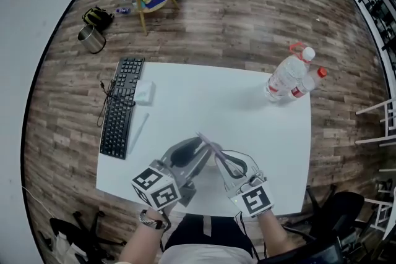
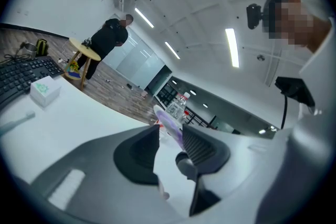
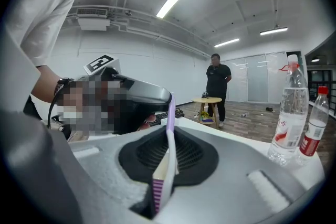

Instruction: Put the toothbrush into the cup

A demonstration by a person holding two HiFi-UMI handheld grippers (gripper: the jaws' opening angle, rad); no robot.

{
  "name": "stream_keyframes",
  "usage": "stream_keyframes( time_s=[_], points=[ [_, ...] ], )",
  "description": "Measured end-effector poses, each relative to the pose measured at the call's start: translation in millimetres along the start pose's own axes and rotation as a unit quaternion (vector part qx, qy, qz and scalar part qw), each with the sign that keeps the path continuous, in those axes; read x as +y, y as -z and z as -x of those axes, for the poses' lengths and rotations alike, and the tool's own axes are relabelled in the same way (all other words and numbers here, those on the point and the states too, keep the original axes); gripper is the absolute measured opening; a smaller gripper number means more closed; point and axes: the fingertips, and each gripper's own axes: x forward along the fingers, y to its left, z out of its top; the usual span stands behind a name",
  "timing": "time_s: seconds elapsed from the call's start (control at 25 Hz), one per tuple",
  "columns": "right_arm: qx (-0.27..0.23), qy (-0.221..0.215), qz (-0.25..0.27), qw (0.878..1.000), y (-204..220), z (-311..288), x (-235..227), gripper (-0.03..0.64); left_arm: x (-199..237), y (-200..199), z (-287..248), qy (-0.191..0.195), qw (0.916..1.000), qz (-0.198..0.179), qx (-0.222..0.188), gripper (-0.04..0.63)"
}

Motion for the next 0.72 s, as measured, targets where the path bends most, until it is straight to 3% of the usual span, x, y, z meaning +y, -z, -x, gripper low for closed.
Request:
stream_keyframes(
  time_s=[0.24, 0.72],
  points=[
    [-0.015, -0.011, -0.013, 1.000, 3, 2, 1, 0.021, 0, 3, -2, 0.006, 0.9998, 0.018, -0.003, 0.164],
    [0.027, -0.018, 0.005, 0.999, 16, -6, 7, 0.021, 3, 3, -1, 0.000, 1.0000, -0.003, 0.003, 0.137]
  ],
)
